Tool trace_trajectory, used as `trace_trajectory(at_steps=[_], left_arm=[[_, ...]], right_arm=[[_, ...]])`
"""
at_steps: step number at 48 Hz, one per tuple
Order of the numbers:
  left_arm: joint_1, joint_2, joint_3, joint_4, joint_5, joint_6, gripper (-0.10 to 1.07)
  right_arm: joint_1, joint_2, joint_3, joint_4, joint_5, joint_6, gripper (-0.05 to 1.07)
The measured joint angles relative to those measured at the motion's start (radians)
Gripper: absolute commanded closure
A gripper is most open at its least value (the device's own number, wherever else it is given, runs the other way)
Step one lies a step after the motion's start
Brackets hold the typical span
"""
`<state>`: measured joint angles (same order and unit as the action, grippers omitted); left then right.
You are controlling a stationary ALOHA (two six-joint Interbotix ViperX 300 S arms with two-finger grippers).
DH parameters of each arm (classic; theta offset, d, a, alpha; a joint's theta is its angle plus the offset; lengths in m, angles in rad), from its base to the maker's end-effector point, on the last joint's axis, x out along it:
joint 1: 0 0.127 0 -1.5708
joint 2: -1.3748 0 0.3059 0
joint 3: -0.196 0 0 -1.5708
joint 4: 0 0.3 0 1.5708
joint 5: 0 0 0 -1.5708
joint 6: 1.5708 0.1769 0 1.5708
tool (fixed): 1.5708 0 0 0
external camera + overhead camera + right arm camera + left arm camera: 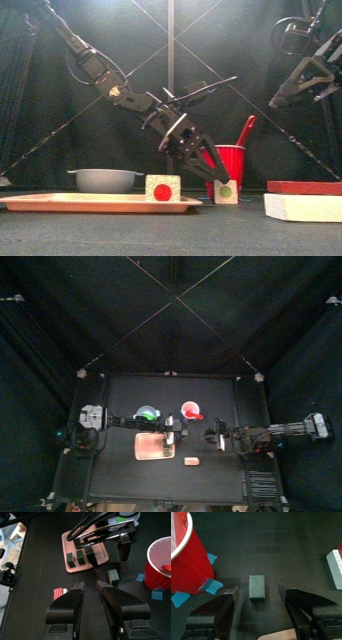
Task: Grab green sushi piece
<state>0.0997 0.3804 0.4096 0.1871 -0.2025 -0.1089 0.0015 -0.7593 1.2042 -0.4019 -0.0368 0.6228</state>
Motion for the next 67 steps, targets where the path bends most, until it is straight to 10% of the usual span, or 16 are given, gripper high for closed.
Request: trace_trajectory(at_steps=[35,67], left_arm=[[-0.084,-0.264,0.299,-0.021,0.002,0.002,0.03],[-0.089,-0.267,0.314,-0.044,0.008,-0.002,0.09]], right_arm=[[-0.002,0.005,0.0,0.011,-0.002,0.0,0.34],[-0.003,0.008,0.0,0.015,-0.002,0.0,0.34]])
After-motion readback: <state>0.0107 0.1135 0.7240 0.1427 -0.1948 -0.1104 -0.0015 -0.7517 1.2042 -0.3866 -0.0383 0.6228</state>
